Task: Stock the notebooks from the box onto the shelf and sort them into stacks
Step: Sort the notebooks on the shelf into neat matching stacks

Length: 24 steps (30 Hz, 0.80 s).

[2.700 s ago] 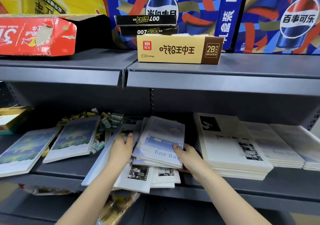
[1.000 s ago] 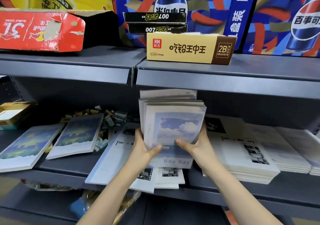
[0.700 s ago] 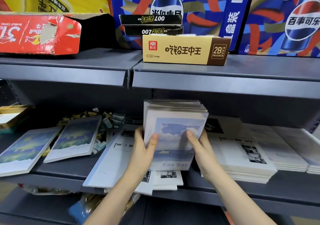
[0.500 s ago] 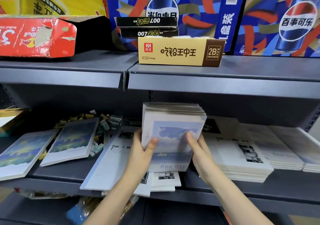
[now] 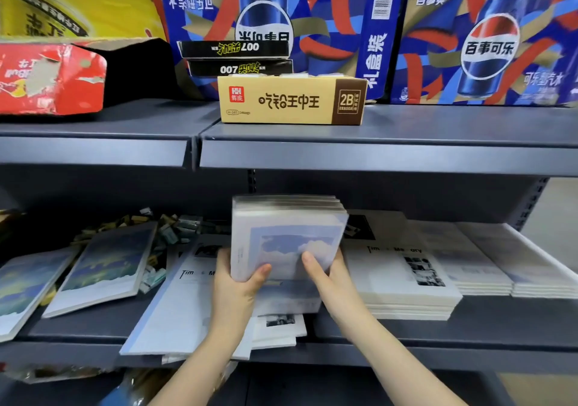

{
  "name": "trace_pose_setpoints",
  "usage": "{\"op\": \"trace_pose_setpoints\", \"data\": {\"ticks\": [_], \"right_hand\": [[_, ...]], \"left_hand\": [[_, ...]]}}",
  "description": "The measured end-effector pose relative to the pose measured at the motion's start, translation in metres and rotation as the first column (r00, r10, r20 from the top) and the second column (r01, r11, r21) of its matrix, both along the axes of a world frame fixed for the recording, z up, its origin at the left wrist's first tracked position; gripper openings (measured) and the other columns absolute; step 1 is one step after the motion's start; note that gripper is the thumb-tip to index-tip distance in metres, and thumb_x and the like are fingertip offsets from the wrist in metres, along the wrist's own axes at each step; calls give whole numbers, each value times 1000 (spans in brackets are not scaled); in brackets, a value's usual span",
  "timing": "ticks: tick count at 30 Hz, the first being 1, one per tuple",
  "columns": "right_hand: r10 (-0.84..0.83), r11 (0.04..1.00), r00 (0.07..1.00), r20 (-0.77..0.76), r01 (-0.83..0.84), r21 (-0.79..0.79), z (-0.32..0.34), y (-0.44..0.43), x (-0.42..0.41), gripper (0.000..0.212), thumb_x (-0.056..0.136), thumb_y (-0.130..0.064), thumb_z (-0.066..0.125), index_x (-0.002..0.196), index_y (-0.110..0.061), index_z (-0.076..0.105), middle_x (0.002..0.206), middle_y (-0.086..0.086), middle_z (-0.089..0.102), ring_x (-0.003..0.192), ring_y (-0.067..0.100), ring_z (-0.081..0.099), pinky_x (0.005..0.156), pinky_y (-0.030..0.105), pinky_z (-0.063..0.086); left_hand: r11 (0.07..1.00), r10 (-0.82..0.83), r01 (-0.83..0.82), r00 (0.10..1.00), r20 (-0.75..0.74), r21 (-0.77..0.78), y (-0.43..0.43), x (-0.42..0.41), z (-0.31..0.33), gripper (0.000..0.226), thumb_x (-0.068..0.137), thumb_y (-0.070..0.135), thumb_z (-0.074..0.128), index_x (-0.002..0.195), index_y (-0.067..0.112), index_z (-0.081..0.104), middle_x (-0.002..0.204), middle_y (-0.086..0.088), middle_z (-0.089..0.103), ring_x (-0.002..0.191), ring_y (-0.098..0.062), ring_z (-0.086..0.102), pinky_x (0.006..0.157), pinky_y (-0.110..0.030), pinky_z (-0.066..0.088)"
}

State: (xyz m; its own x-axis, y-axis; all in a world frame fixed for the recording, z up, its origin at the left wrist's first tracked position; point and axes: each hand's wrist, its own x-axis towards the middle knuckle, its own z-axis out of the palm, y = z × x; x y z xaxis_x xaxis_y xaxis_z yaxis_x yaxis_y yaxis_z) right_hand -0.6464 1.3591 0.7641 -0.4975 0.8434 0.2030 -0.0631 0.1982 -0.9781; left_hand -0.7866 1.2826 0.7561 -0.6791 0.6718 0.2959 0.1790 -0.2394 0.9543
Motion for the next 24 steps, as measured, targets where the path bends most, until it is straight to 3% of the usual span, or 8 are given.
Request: {"op": "trace_pose_setpoints", "data": {"ticks": [3, 6, 8, 11, 14, 17, 22, 24], "right_hand": [[-30, 1000, 999, 20, 30, 10, 10, -1, 4, 34, 92, -38, 50, 123, -27, 43, 113, -22, 56, 95, -25, 50, 75, -2, 39], [-78, 993, 995, 62, 73, 90, 21, 4, 12, 50, 86, -52, 46, 124, -20, 49, 114, -13, 61, 104, -9, 55, 82, 9, 42], [-93, 989, 988, 121, 78, 122, 28, 7, 22, 52, 85, -56, 44, 121, -19, 50, 112, -12, 60, 103, -3, 56, 79, 10, 42], [-65, 994, 982, 175, 48, 98, 33, 10, 42, 34, 93, -42, 50, 121, -23, 48, 112, -12, 60, 100, -4, 56, 76, 8, 43], [3, 996, 972, 236, -24, 85, 36, 15, 61, 36, 93, -32, 54, 127, -26, 45, 114, -14, 60, 99, -5, 57, 75, 7, 44], [37, 994, 965, 260, -61, 86, 36, 20, 78, 42, 92, -29, 57, 132, -27, 44, 118, -14, 60, 101, -7, 58, 77, 7, 46], [57, 998, 988, 142, -53, -33, 30, 26, 107, 33, 94, -21, 55, 126, -25, 50, 105, -21, 62, 85, -13, 63, 65, 6, 46], [67, 994, 992, 109, -57, -98, 29, 30, 120, 32, 94, -22, 55, 125, -26, 50, 109, -17, 65, 87, -9, 65, 65, 8, 48]], "left_hand": [[998, 60, -60, 998, 1, 7, -2, 12, 8, 58, 45, 63, 67, 91, 32, 49, 91, 10, 63, 79, 3, 62, 66, -21, 45], [997, 78, -78, 997, 15, -8, -4, 24, 14, 58, 47, 69, 62, 89, 31, 50, 89, 12, 62, 81, -2, 60, 64, -23, 44], [998, 52, -50, 997, 64, -28, -2, 33, 16, 63, 52, 70, 66, 96, 27, 55, 91, 13, 63, 84, -2, 60, 64, -22, 44], [997, 14, 5, 973, 229, -83, 3, 48, 17, 52, 70, 57, 65, 105, 19, 60, 91, 8, 67, 85, -11, 64, 68, -26, 50], [989, 11, 44, 932, 362, -143, 7, 61, 18, 47, 80, 54, 59, 104, 13, 63, 92, -5, 70, 81, -25, 68, 74, -39, 55], [982, 21, 58, 914, 406, -181, 12, 73, 19, 41, 84, 53, 55, 96, 14, 62, 84, -5, 69, 73, -23, 67, 60, -31, 51], [965, -55, 144, 927, 371, -217, 19, 98, 31, 38, 89, 49, 50, 77, 13, 55, 57, 3, 64, 58, -11, 56, 45, -24, 40], [954, -79, 174, 930, 359, -242, 23, 106, 39, 39, 89, 48, 52, 80, 10, 57, 51, 6, 65, 58, -15, 59, 45, -24, 41]]}}
